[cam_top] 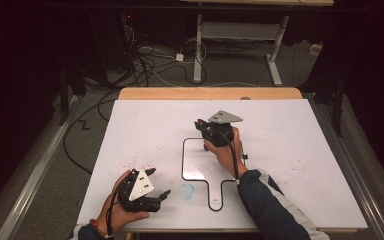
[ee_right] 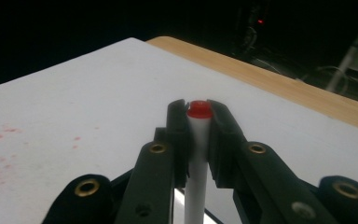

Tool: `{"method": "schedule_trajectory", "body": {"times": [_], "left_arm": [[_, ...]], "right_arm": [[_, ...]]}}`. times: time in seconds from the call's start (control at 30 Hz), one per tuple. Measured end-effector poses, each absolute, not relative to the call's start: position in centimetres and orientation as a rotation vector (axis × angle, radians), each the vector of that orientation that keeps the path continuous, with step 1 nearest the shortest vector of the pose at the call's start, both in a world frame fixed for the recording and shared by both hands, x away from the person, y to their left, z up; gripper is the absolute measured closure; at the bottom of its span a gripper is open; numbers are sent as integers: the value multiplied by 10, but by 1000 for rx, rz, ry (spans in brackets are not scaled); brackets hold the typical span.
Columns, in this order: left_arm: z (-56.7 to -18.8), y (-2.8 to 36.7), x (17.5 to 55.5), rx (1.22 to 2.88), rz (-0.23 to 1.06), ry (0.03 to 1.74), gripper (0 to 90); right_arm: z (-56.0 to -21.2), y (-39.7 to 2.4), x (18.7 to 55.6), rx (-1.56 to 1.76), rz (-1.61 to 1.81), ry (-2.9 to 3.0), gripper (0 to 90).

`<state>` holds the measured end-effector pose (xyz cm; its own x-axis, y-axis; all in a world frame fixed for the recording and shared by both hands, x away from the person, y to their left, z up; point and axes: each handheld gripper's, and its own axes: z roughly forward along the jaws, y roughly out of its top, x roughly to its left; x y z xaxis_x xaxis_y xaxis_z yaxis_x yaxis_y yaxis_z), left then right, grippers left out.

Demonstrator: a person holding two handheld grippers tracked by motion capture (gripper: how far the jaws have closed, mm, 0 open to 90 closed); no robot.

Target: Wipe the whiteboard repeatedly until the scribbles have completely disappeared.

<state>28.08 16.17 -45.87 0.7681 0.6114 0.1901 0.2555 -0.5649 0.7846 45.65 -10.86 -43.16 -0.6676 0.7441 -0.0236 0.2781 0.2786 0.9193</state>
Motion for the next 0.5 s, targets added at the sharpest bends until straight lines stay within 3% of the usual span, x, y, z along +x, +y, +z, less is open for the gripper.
{"method": "schedule_trajectory", "body": {"times": [0.33,0.5], "left_arm": [[-460,159,282,2187,576,642,193],[-460,157,283,2189,569,647,193]], "right_arm": [[-429,-183,454,1027,1313,2016,809],[-431,-195,441,1030,1369,2027,809]]}}
